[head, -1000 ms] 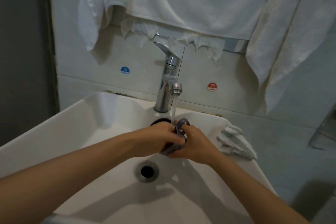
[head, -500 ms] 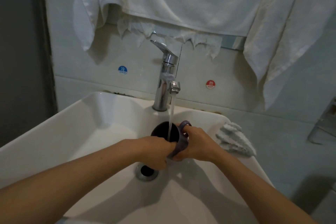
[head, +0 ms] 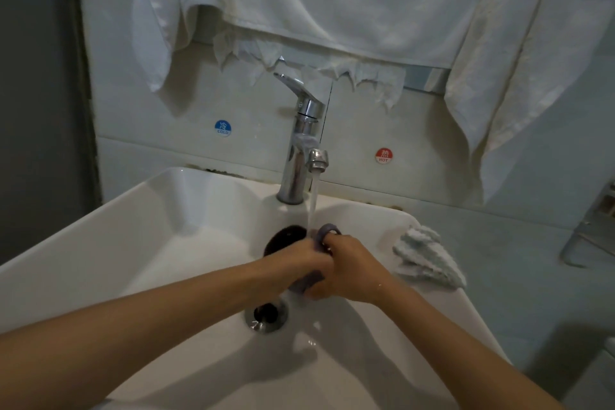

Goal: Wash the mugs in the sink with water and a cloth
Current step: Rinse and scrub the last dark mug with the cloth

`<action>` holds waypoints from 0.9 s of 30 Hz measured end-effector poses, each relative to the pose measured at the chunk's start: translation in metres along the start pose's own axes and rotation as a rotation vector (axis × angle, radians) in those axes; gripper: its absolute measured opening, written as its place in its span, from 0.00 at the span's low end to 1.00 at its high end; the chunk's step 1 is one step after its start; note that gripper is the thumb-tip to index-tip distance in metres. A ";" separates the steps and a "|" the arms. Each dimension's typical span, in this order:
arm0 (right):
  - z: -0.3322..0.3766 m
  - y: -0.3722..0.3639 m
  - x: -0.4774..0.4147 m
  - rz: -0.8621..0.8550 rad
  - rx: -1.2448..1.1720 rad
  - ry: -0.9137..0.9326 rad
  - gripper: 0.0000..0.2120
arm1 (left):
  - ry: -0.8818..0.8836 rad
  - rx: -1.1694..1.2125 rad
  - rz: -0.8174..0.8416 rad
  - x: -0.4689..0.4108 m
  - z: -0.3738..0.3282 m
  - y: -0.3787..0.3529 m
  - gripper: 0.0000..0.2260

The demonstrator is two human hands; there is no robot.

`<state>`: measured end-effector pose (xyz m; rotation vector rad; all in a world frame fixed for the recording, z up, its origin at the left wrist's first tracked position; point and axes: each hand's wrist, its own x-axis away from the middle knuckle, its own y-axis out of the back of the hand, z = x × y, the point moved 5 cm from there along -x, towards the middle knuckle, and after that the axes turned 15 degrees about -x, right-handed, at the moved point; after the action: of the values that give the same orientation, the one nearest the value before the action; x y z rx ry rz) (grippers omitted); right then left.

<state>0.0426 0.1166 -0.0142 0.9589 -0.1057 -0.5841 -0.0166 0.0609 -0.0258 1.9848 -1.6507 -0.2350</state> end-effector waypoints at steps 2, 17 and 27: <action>-0.004 0.006 0.000 -0.022 0.016 -0.024 0.20 | -0.166 -0.351 -0.046 0.001 -0.005 0.003 0.15; -0.012 -0.006 0.001 0.092 -0.215 -0.183 0.31 | -0.257 -0.224 -0.816 0.021 0.014 0.090 0.06; -0.020 -0.002 0.000 0.052 -0.246 -0.205 0.33 | 0.056 -0.190 -0.385 -0.002 0.038 0.063 0.17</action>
<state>0.0486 0.1304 -0.0271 0.6549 -0.2360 -0.6310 -0.0887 0.0450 -0.0258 2.1229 -1.1536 -0.4554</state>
